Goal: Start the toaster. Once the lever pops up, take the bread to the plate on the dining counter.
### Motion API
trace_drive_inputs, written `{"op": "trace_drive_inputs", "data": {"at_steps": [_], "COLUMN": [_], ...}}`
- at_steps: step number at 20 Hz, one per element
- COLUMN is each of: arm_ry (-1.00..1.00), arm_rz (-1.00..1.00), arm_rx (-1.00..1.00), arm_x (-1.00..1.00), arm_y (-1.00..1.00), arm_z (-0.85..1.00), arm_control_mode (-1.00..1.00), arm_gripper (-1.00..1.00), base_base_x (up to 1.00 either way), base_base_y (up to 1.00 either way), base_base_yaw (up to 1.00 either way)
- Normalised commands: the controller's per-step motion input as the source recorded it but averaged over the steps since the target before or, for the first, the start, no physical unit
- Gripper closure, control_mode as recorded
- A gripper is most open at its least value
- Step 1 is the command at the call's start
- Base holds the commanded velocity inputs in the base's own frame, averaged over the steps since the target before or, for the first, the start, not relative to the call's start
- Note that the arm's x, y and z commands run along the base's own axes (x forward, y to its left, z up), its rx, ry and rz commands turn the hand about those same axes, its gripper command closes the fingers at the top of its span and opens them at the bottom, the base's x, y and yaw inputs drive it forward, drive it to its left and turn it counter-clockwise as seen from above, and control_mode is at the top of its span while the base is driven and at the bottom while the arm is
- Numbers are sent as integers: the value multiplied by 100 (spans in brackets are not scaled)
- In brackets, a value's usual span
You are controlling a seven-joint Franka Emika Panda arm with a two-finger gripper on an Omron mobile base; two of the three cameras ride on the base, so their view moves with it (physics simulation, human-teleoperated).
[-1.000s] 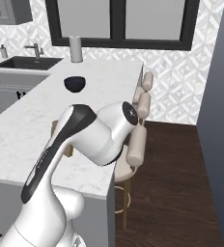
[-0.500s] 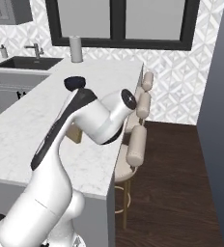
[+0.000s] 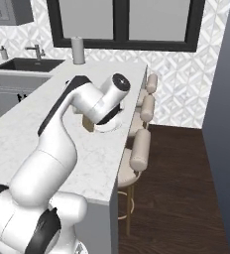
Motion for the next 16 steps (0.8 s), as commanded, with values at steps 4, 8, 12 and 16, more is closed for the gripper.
{"op": "trace_drive_inputs", "data": {"at_steps": [4, 8, 12, 16], "arm_ry": [2, 0, 0, 2], "arm_rz": [-22, -16, -11, -6], "arm_rx": [-31, -31, -23, -3], "arm_x": [100, 97, 67, 29], "arm_y": [16, 38, 48, 21], "arm_z": [-33, -28, -26, -24], "arm_control_mode": [-100, -100, -100, -100], "arm_gripper": [100, 100, 100, 100], "base_base_x": [0, 0, 0, 0], "base_base_y": [0, 0, 0, 0], "base_base_yaw": [0, 0, 0, 0]}}
